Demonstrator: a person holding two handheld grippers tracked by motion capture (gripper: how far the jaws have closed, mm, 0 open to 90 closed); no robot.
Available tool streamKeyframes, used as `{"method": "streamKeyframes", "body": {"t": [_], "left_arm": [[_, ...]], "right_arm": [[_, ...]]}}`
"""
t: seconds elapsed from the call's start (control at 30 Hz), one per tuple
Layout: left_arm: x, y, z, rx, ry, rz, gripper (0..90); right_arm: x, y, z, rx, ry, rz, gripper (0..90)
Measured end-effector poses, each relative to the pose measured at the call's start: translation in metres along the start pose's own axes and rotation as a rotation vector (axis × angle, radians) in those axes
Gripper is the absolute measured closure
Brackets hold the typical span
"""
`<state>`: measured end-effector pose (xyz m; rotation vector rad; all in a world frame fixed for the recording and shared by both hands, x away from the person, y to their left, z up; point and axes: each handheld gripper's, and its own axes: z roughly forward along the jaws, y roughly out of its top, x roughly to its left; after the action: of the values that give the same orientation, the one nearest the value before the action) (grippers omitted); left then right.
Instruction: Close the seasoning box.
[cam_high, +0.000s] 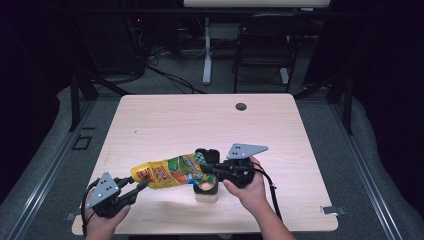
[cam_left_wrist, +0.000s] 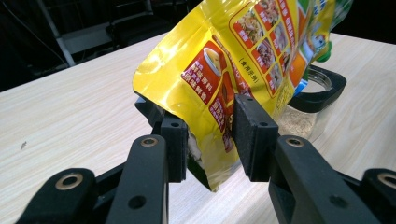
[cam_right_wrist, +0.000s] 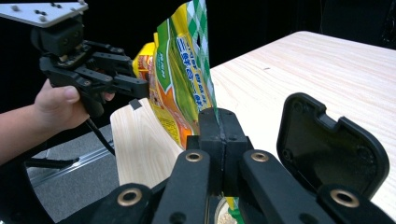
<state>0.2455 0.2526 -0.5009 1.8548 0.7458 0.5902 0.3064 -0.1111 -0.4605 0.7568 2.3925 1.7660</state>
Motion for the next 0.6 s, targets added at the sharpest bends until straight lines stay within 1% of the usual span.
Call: {"method": "streamKeyframes", "body": {"t": [0.2, 0.4, 0.6], "left_arm": [[0.002, -0.001, 0.000, -0.005, -0.001, -0.013, 66.3], [0.003, -0.003, 0.003, 0.006, -0.002, -0.022, 66.2], [0.004, -0.006, 0.006, 0.020, 0.003, -0.019, 66.1]], "right_arm": [[0.006, 0.008, -0.003, -0.015, 0.008, -0.027, 90.0], [0.007, 0.014, -0.001, -0.018, 0.011, -0.032, 90.0], [0.009, 0.021, 0.001, -0.021, 0.013, -0.039, 90.0]]}}
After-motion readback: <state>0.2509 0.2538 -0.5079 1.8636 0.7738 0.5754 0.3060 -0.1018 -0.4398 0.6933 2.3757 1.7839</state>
